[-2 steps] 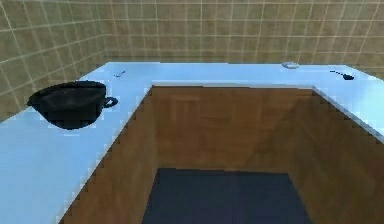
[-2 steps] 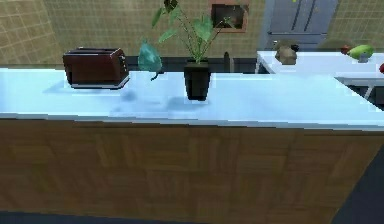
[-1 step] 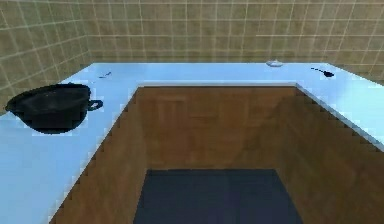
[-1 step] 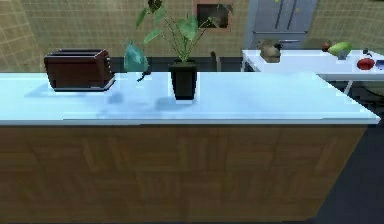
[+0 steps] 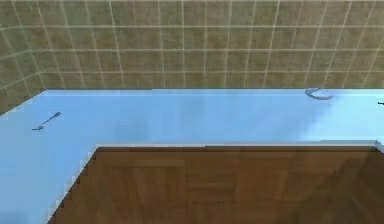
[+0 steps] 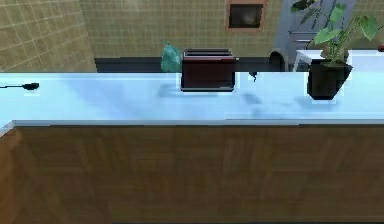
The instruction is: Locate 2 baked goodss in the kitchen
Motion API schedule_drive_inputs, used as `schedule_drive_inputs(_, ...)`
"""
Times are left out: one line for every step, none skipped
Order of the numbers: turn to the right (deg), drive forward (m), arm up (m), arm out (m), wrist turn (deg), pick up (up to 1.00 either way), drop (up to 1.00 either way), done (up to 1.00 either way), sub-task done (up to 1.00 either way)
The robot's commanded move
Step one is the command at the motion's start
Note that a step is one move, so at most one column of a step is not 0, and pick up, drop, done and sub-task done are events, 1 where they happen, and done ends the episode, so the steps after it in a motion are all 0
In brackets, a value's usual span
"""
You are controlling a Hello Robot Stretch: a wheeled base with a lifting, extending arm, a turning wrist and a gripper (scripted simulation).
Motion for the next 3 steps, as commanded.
schedule_drive_inputs(-45.0,0.00,0.00,0.00,0.0,0.00,0.00,0.00,0.00)
schedule_drive_inputs(-12.0,0.00,0.00,0.00,0.0,0.00,0.00,0.00,0.00)
schedule_drive_inputs(0.0,0.00,0.00,0.00,0.0,0.00,0.00,1.00,0.00)
